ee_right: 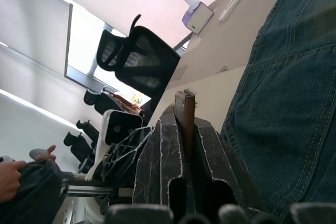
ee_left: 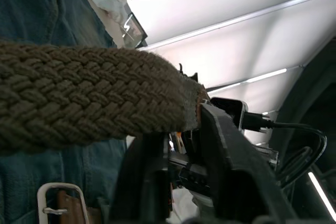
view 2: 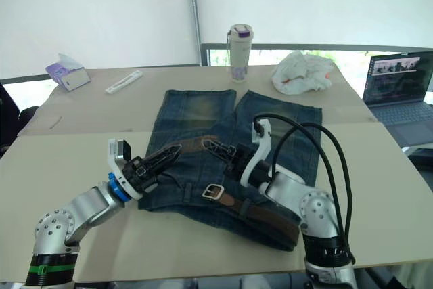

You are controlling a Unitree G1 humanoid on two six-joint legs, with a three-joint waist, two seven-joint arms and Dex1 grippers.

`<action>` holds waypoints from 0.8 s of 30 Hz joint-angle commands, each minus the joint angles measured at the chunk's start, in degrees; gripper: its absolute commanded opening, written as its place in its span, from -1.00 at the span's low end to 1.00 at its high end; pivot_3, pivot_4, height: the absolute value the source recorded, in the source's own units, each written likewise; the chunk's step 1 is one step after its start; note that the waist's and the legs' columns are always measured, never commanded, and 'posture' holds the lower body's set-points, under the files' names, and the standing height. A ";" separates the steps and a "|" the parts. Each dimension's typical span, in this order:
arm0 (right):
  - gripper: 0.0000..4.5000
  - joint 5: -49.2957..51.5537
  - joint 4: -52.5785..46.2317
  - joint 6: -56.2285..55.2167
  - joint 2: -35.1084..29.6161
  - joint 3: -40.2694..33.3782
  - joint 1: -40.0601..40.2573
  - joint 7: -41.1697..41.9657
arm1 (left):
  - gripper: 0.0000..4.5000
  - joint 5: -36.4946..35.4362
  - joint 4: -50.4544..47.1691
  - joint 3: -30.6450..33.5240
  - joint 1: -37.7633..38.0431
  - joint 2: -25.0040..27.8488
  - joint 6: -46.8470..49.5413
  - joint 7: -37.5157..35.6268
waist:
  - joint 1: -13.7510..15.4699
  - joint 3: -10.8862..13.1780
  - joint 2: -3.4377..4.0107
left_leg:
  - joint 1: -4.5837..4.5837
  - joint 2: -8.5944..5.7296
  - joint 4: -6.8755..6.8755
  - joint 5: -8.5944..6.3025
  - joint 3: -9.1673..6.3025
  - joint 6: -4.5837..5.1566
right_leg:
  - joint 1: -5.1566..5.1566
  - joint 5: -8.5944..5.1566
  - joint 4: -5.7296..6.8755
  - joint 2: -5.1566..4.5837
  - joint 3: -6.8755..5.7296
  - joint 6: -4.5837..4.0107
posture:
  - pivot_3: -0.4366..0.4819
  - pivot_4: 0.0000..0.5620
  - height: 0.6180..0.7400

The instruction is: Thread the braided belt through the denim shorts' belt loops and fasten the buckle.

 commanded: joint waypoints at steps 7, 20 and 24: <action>-1.00 1.90 -3.34 1.78 -2.12 1.85 0.25 1.21 | -0.97 0.39 -0.69 1.17 -0.02 0.68 0.41 -1.79 | 0.05 0.01 -0.01 | -0.01 -0.02 -0.02 0.00 0.00 -0.01 | 0.00 0.00 -0.04 -0.03 0.00 0.00 | -0.05 -0.47 1.00; 0.27 -21.67 -15.57 -4.72 -23.71 2.66 11.45 25.96 | -1.00 10.59 -3.16 8.20 9.10 15.30 5.83 -15.18 | 0.33 0.19 -0.08 | -0.02 -0.01 -0.17 0.00 0.02 -0.03 | -0.03 -0.03 -0.32 -0.08 -0.02 0.02 | -0.05 -0.47 1.00; 0.27 -42.35 -17.04 -18.27 -31.01 8.30 17.48 36.99 | -1.00 12.09 -0.42 10.76 10.34 18.67 6.98 -16.18 | 0.71 0.26 -0.13 | -0.01 0.09 -0.23 0.03 0.04 -0.11 | -0.11 -0.32 -0.46 -0.07 -0.04 0.45 | -0.05 -0.47 1.00</action>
